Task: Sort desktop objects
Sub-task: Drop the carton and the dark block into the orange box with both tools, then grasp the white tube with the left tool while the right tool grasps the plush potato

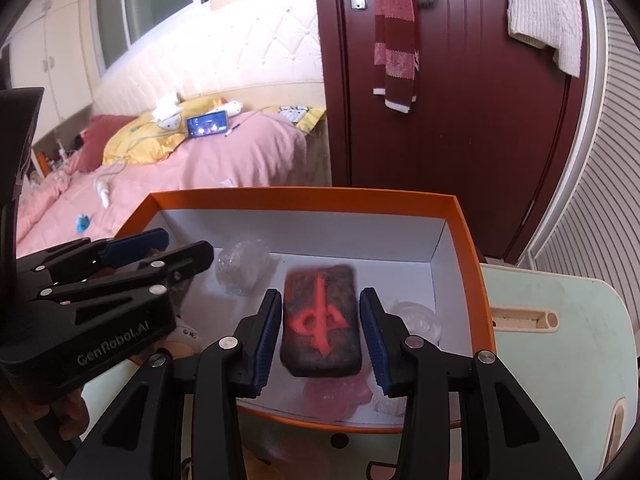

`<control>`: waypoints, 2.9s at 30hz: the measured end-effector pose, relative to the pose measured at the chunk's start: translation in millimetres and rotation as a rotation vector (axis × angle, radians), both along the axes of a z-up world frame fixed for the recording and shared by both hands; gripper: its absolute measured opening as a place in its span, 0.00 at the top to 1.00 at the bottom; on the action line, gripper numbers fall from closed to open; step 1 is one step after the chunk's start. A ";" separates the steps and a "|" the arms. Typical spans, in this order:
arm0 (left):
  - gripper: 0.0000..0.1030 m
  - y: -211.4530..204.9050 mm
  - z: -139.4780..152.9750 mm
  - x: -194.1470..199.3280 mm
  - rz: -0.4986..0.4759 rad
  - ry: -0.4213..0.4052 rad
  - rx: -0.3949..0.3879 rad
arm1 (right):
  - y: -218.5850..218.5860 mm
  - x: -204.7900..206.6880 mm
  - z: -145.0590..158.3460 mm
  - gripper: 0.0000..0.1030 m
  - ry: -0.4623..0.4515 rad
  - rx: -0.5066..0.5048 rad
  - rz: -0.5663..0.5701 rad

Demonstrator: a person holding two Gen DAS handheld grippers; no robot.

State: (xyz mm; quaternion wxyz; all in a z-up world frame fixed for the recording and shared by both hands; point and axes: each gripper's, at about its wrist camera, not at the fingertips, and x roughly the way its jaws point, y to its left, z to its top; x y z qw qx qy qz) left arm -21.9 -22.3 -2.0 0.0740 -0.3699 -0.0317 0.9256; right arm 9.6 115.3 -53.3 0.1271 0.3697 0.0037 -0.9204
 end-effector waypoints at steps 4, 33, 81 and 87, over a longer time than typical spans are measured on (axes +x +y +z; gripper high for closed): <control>0.26 -3.5 3.6 3.1 0.018 0.013 0.011 | 4.0 6.9 8.0 0.51 0.007 -0.058 0.005; 0.20 -7.9 -44.8 111.2 -0.006 -0.270 0.055 | 23.4 122.9 -17.3 0.07 0.006 0.025 0.017; 0.23 87.9 -41.8 118.4 -0.243 -0.302 -0.198 | 80.1 117.9 -20.2 0.58 -0.054 -0.025 -0.074; 0.45 59.9 -40.9 124.6 -0.237 -0.254 -0.152 | 80.8 118.9 -18.5 0.58 -0.048 -0.041 -0.067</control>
